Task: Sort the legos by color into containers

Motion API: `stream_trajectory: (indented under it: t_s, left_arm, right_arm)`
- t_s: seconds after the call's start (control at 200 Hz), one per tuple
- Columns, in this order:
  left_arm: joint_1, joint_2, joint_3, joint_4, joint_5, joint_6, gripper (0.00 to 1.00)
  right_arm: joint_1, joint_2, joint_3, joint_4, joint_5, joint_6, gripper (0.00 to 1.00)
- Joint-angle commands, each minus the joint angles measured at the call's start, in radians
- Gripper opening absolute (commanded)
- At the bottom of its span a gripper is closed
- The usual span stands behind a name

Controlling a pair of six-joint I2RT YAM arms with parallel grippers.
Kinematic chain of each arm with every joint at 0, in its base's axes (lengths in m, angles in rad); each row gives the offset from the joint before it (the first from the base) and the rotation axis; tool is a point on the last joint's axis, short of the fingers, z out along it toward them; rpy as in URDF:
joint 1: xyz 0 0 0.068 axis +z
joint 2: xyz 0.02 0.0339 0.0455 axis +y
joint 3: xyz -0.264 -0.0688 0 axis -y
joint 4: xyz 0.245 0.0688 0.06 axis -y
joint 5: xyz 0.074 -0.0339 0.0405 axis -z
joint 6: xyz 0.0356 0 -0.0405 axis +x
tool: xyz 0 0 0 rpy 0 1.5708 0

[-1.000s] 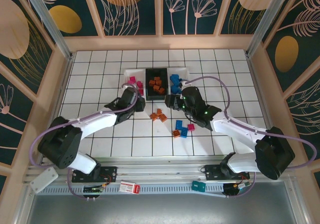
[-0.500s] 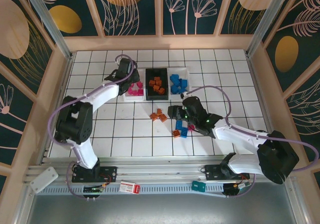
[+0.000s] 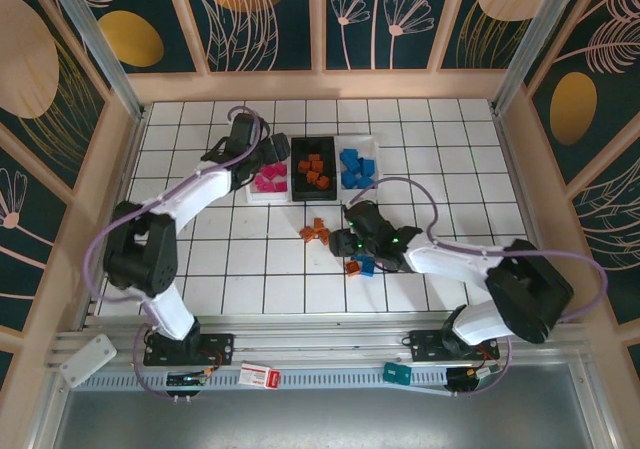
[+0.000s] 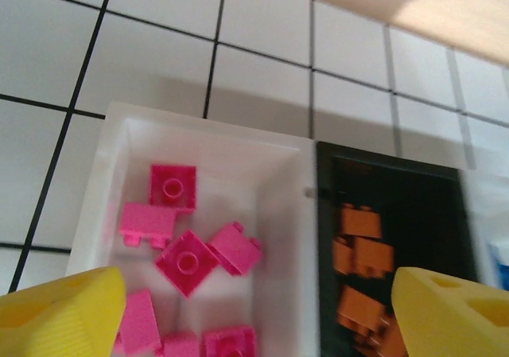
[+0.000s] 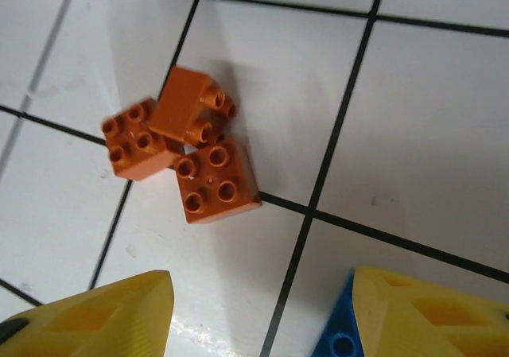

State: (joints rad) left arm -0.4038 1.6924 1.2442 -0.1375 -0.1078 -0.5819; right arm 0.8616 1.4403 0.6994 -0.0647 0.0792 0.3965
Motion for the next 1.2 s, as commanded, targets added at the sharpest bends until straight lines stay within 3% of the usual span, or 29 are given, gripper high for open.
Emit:
stream_trajectory:
  t_s: [0.0,0.195,0.48,0.616,0.766,0.866,1.056,1.196]
  left_arm:
    - [-0.056,-0.159,-0.104,0.061,0.042,-0.01,0.9]
    - [-0.115,-0.398,-0.379,0.103,0.034,-0.074,0.98]
    - [-0.119,-0.661,-0.661,0.102,0.043,-0.168,0.99]
    - [-0.119,-0.727,-0.733,0.092,0.037,-0.19,0.99]
    - [-0.118,-0.737,-0.753,0.082,0.025,-0.185,0.99]
    - [-0.119,-0.728,-0.759,0.091,0.034,-0.176,0.99]
    - [-0.119,-0.7,-0.763,0.111,0.047,-0.152,0.99]
    - [-0.119,-0.665,-0.762,0.134,0.067,-0.145,0.99]
  right_arm:
    - [0.042,0.089,0.078,-0.043,0.047,-0.088,0.62]
    - [0.048,0.21,0.153,-0.026,0.084,-0.135,0.62]
    - [0.031,0.347,0.229,-0.009,0.091,-0.166,0.61]
    - [0.028,0.36,0.229,0.008,0.06,-0.179,0.52]
    - [0.035,0.306,0.177,0.012,0.011,-0.188,0.29]
    - [0.039,0.222,0.117,0.012,-0.033,-0.172,0.2]
    - [0.048,0.021,0.069,-0.01,-0.098,-0.138,0.15]
    - [0.01,-0.021,0.161,0.004,-0.123,-0.13,0.14]
